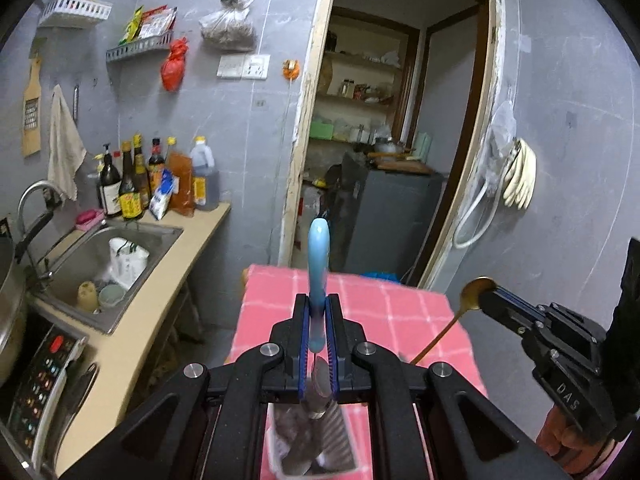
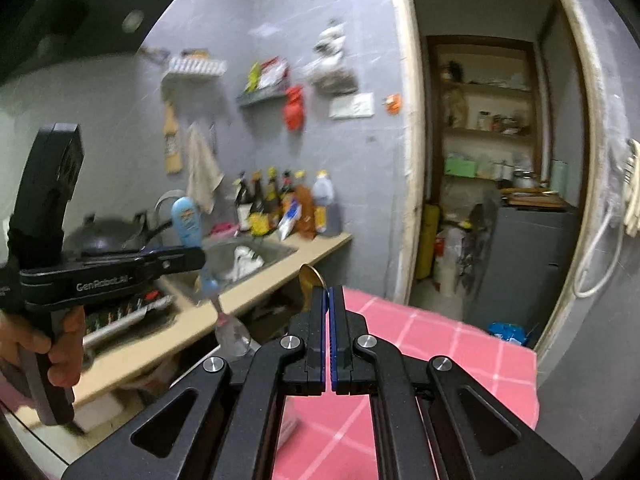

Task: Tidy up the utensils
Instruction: 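Open both tools to drop the spoons into the caddy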

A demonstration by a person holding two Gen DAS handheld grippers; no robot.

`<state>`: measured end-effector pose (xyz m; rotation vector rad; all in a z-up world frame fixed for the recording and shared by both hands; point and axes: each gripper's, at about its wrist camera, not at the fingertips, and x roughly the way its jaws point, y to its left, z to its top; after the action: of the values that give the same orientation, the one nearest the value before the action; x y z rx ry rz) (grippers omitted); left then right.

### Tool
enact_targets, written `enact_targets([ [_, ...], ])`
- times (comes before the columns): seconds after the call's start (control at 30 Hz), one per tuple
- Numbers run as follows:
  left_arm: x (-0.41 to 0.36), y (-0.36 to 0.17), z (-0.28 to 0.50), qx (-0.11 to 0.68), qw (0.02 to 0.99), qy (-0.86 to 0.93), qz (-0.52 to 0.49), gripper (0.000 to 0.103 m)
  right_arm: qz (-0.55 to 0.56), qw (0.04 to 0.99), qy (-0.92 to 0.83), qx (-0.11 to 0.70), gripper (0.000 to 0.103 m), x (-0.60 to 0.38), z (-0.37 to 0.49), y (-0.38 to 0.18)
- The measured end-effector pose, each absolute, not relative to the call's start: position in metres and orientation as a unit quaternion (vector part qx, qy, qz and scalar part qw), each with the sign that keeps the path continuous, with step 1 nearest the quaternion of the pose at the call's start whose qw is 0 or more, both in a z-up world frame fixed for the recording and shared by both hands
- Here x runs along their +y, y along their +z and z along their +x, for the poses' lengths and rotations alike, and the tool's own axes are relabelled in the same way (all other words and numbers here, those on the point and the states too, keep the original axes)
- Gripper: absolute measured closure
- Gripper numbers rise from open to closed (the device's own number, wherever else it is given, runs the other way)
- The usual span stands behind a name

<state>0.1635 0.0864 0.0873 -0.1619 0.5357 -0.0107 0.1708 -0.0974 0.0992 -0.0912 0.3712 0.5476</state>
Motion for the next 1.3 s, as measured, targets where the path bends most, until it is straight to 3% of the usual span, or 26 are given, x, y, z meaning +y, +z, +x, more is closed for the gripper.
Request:
enact_targets([
  [0.27,0.100,0.037,0.153,0.314,0.948,0.001,-0.060,0.095,-0.102,0.922,0.283,0.243,0.101,-0.049,0.159,0.058],
  [0.53,0.113,0.011,0.155,0.358,0.928,-0.028,-0.102,0.095,-0.080,0.909,0.277,0.302,0.100,-0.045,0.169,0.026],
  [0.67,0.120,0.008,0.152,0.363,0.922,-0.041,-0.127,0.094,-0.051,0.907,0.271,0.318,0.092,-0.056,0.168,0.018],
  [0.77,0.122,0.012,0.151,0.354,0.924,-0.046,-0.135,0.085,-0.023,0.912,0.265,0.311,0.071,-0.069,0.166,0.020],
  [0.9,0.122,0.019,0.147,0.329,0.931,-0.054,-0.150,0.055,0.001,0.925,0.246,0.290,0.069,-0.085,0.164,0.029],
  [1.03,0.113,0.031,0.147,0.303,0.939,-0.058,-0.149,0.051,0.043,0.944,0.212,0.251,0.054,-0.117,0.153,0.044],
  [1.3,0.081,0.046,0.152,0.267,0.953,-0.066,-0.130,0.014,0.070,0.971,0.124,0.192,0.014,-0.174,0.132,0.070],
])
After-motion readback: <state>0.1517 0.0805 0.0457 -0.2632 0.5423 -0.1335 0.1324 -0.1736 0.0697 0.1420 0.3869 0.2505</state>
